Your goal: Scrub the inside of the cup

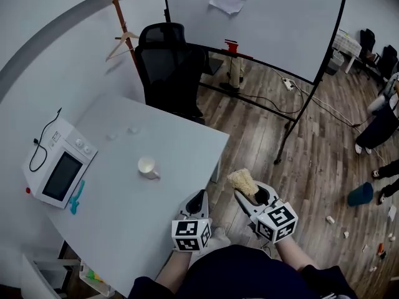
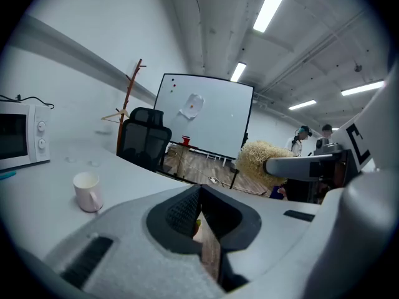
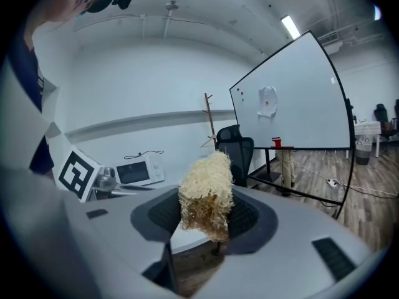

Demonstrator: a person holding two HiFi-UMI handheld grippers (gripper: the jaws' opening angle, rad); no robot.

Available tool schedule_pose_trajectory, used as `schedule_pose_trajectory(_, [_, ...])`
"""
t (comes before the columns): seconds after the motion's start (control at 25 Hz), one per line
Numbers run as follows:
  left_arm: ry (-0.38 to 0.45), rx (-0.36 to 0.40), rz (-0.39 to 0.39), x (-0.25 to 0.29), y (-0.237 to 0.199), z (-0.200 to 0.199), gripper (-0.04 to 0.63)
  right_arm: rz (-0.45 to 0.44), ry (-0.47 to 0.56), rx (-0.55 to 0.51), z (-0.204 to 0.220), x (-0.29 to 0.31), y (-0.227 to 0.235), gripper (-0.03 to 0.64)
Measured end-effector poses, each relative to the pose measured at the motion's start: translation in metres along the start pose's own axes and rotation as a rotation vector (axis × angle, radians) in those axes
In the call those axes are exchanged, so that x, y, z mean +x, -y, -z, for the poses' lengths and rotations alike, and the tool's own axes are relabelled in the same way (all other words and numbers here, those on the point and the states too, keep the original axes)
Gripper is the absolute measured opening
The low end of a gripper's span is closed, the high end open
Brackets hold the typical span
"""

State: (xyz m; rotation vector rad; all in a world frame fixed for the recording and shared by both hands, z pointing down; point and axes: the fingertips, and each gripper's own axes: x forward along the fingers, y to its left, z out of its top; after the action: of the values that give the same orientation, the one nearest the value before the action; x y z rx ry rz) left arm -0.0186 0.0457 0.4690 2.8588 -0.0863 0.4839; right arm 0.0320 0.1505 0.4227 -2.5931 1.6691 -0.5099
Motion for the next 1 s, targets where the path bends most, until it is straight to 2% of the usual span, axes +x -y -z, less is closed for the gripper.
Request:
schedule_pose_trajectory(0.2, [0.005,0.005,-0.031,0.026,-0.035,-0.017,0.017,-0.035,0.007,-0.006,-0.018,0.049,0.009,0.181])
schedule_pose_trajectory(0.56, [0.006,-0.037,-0.093,0.045,-0.078,-0.027,0.017,-0.101,-0.004,0.002,-0.034,0.104,0.009,0.181])
schedule_pose_trajectory(0.8, [0.0,-0.098,-0.213,0.044,-0.108,-0.023,0.017,-0.185,-0.048,0.019,-0.037,0.139,0.014,0.181])
schedule_pose_trajectory(1.0, [0.013,-0.138,-0.334,0.046,-0.14,-0.021,0.017,-0.306,-0.076,-0.004,-0.039,0.182,0.007,0.179])
